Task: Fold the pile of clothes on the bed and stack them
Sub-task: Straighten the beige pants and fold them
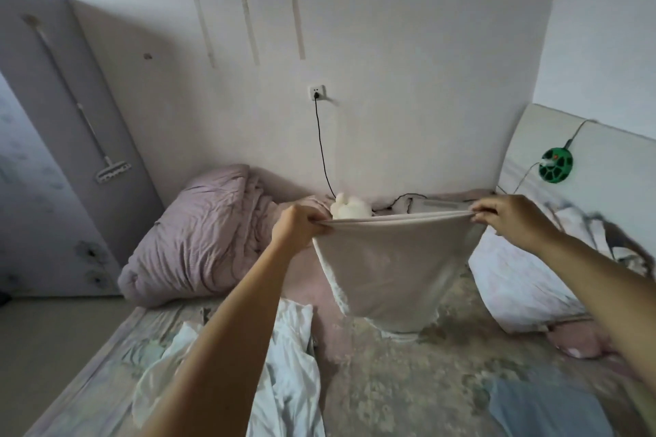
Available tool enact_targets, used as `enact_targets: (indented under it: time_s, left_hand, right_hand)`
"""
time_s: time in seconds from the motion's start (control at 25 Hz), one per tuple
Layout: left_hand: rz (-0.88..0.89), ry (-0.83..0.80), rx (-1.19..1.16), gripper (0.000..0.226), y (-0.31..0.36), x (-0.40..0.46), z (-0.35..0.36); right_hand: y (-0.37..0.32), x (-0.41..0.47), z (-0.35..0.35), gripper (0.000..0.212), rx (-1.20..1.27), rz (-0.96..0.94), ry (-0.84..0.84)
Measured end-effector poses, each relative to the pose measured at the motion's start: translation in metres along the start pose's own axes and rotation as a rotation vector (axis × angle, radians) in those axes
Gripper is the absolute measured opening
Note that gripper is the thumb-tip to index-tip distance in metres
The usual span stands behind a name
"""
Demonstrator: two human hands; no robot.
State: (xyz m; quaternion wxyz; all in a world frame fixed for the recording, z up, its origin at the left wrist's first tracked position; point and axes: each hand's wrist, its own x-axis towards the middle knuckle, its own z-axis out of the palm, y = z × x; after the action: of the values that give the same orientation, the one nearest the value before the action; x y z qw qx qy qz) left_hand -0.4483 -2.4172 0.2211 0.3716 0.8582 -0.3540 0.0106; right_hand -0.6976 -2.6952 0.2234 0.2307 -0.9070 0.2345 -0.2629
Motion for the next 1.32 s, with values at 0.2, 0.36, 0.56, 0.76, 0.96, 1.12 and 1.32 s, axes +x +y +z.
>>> enact_targets:
  time_s: [0.2,0.36,0.56,0.76,0.96,1.12,1.32]
  left_hand:
    - [-0.143,-0.268,-0.068,0.015,-0.079,-0.088,0.09]
    - [-0.244,-0.428,-0.055,0.013,-0.139,-0.202,0.168]
    - [0.004,-0.629,0.195,0.016,-0.217,-0.376,0.266]
    - [0.425,-0.875,0.382,0.016,-0.278,-0.485,0.348]
    - [0.658,-0.694,0.37,0.033,-0.326,-0.522,0.417]
    - [0.484,-0.327,0.439,0.054,-0.323,-0.438,0.481]
    - [0.281,-0.384,0.591,0.07,-0.352,-0.408,0.539]
  right_hand:
    - [0.065,-0.09,0.087,0.009,-0.006,0.131,-0.284]
    - [0.117,-0.201,0.153,0.012,-0.029,0.203,-0.495]
    - [0.196,-0.376,0.241,0.008,-0.238,-0.285,-0.646]
    - [0.245,-0.494,0.31,0.01,-0.35,-0.671,-0.819]
    - [0.281,-0.534,0.385,0.039,-0.272,-0.726,-0.684]
    - [0.265,-0.464,0.467,0.05,-0.294,-0.42,-0.544]
    - [0.295,-0.435,0.516,0.081,-0.543,-0.267,-0.675]
